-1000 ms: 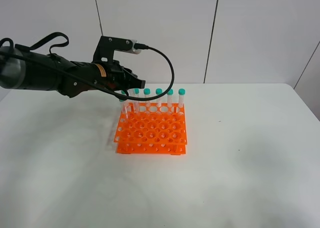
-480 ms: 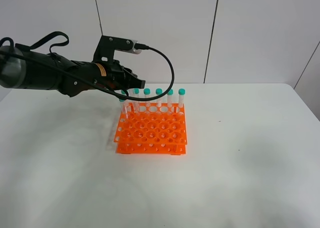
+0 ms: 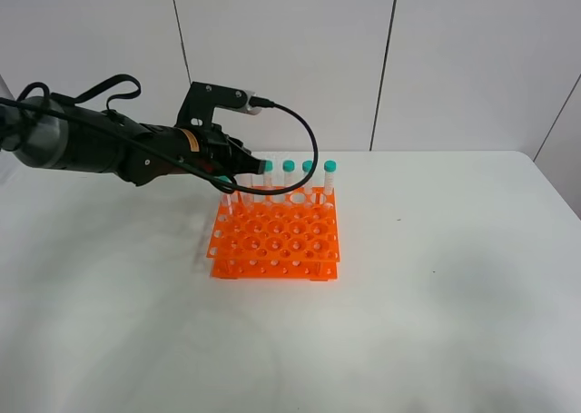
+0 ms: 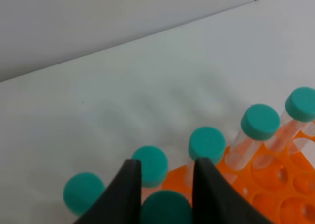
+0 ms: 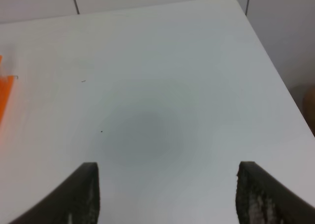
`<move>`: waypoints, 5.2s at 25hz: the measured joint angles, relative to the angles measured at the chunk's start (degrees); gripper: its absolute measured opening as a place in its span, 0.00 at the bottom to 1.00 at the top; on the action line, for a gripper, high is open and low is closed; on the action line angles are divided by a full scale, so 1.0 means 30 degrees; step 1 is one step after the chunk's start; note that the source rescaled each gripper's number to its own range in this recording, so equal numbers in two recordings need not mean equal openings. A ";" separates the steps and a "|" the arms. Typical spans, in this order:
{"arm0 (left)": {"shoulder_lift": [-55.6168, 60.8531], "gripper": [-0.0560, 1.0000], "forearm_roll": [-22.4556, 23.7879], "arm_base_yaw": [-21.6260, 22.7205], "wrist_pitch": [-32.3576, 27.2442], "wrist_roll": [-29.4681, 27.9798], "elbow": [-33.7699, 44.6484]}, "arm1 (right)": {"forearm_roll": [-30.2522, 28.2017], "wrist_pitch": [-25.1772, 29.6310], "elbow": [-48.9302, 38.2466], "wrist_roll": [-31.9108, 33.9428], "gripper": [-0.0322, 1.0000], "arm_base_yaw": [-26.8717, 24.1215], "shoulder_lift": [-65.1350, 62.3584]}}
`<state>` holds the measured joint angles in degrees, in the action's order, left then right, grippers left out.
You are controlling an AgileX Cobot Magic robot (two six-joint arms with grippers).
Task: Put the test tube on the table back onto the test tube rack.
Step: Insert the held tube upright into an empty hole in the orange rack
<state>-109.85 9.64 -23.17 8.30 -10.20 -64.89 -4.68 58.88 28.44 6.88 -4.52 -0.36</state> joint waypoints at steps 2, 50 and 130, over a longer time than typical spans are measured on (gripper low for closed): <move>-0.0200 0.06 0.0018 0.0000 0.0013 0.0005 0.0000 | 0.0000 0.0000 0.0000 0.0000 0.65 0.0000 0.0000; -0.1107 0.06 0.1441 0.0000 0.0191 0.0005 -0.0022 | 0.0000 0.0000 0.0000 0.0000 0.65 0.0000 0.0000; -0.1557 0.05 0.1374 -0.0002 0.2671 -0.2318 0.0976 | 0.0055 0.0000 0.0000 0.0000 0.65 0.0000 0.0000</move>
<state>-114.52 13.77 -23.18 16.31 -17.15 -61.96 -4.52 58.88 28.44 6.88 -4.52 -0.36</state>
